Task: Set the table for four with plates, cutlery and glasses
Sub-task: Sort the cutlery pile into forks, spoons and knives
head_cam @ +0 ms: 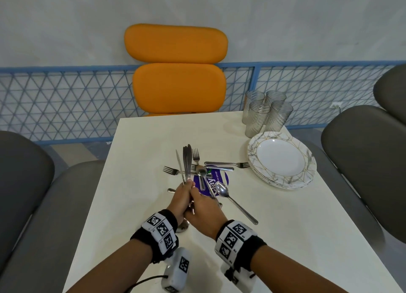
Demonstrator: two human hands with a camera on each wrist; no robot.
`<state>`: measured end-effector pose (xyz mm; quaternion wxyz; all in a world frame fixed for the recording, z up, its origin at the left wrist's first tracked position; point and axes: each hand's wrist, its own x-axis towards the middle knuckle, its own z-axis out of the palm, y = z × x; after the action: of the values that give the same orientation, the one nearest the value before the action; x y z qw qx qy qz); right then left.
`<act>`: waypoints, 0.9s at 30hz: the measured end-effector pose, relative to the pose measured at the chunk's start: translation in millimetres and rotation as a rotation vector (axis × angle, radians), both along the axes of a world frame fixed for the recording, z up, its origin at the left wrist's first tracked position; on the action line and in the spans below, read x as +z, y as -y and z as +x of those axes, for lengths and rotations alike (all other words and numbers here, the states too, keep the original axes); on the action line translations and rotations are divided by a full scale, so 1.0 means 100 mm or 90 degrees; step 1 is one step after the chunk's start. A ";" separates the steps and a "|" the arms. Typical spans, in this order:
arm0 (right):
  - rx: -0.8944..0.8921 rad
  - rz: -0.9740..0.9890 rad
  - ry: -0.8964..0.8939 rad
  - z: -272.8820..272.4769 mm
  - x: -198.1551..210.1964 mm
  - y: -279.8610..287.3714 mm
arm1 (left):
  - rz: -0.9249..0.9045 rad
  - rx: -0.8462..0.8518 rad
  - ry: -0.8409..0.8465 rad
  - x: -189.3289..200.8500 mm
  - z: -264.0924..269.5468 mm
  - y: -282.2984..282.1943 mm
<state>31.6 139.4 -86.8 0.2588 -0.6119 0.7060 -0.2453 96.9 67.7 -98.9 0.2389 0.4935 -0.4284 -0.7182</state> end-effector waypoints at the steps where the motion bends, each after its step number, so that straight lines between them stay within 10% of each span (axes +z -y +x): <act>1: 0.009 0.000 0.064 -0.02 0.00 -0.01 | -0.007 0.009 0.011 -0.02 0.01 0.02; 17: -0.290 0.105 0.485 -0.44 0.08 0.52 | -0.071 -0.127 -0.015 0.06 0.03 -0.06; 27: -0.227 0.214 0.394 -0.33 0.16 0.61 | -0.109 -0.221 0.137 0.05 0.10 -0.04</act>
<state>-1.5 77.9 -71.2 0.5094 -0.3259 0.7201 -0.3402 106.9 71.6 -93.4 0.1057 0.4643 -0.5894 -0.6526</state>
